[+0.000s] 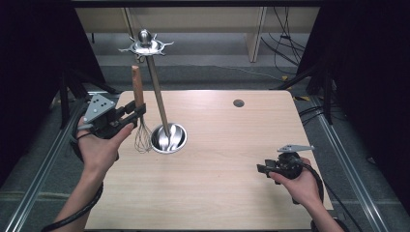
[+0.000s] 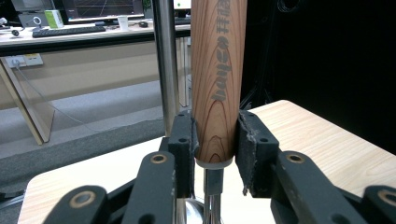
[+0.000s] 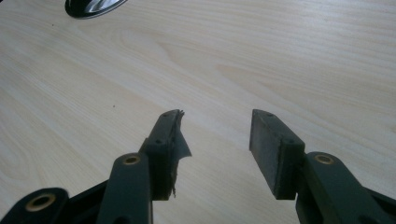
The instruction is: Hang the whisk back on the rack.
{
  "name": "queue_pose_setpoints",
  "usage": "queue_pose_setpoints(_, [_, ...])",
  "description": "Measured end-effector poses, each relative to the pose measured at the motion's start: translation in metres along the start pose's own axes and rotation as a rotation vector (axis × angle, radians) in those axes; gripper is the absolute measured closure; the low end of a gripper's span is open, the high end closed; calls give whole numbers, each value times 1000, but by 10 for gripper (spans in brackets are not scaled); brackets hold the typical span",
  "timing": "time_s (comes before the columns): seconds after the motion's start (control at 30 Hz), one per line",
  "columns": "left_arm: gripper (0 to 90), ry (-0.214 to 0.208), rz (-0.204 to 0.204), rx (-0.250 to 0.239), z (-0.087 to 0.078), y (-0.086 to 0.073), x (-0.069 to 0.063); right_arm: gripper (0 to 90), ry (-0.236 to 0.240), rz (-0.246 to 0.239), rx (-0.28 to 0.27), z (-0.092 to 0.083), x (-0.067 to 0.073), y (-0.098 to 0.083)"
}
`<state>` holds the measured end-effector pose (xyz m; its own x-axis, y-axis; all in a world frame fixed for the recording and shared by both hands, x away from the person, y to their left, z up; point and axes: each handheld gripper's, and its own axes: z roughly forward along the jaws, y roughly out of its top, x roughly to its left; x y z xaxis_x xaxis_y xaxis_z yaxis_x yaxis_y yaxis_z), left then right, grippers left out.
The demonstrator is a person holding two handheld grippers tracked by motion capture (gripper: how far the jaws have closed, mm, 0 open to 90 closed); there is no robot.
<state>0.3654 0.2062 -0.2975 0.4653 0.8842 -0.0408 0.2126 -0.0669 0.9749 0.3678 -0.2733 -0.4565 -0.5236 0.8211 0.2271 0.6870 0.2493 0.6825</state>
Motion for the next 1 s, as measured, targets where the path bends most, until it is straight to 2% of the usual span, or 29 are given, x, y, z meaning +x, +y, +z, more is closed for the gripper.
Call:
queue_pose_setpoints(0.03, [688,-3,-1,0,0,1,0,541,-5,-2,5,0,0,0])
queue_pose_setpoints(0.07, [688,-5,-1,-1,0,1,0,541,36,12,-11,1,0,-1])
queue_pose_setpoints(0.1, [687,-6,1,0,0,2,0,541,38,16,-6,1,0,0])
queue_pose_setpoints(0.13, [688,-6,1,-1,0,2,0,541,15,47,13,0,3,0])
queue_pose_setpoints(0.23, [688,-2,-1,1,0,3,0,541,13,44,14,0,3,0])
queue_pose_setpoints(0.27, [687,-1,0,3,0,4,0,541,-4,-1,5,0,0,0])
queue_pose_setpoints(0.3, [688,1,1,2,0,5,0,541,-4,-1,3,0,0,0])
queue_pose_setpoints(0.33, [688,1,1,3,0,5,0,541,-4,-1,5,-1,0,0])
queue_pose_setpoints(0.37, [688,1,0,3,0,6,0,541,13,46,14,-1,3,0])
queue_pose_setpoints(0.5, [687,2,-1,-1,0,8,-1,541,13,44,14,-1,3,0])
queue_pose_setpoints(0.53, [688,4,-2,-1,0,8,-1,541,-4,9,10,-1,1,0])
queue_pose_setpoints(0.57, [688,4,-1,-1,0,9,-1,541,-4,11,10,-1,1,0])
queue_pose_setpoints(0.6, [688,4,-2,-3,0,10,-1,541,13,44,13,-1,3,0])
queue_pose_setpoints(0.67, [688,5,-5,-6,0,11,-1,541,12,33,5,0,2,0])
queue_pose_setpoints(1.0, [688,4,-5,-6,1,15,-2,541,14,45,15,0,3,0])
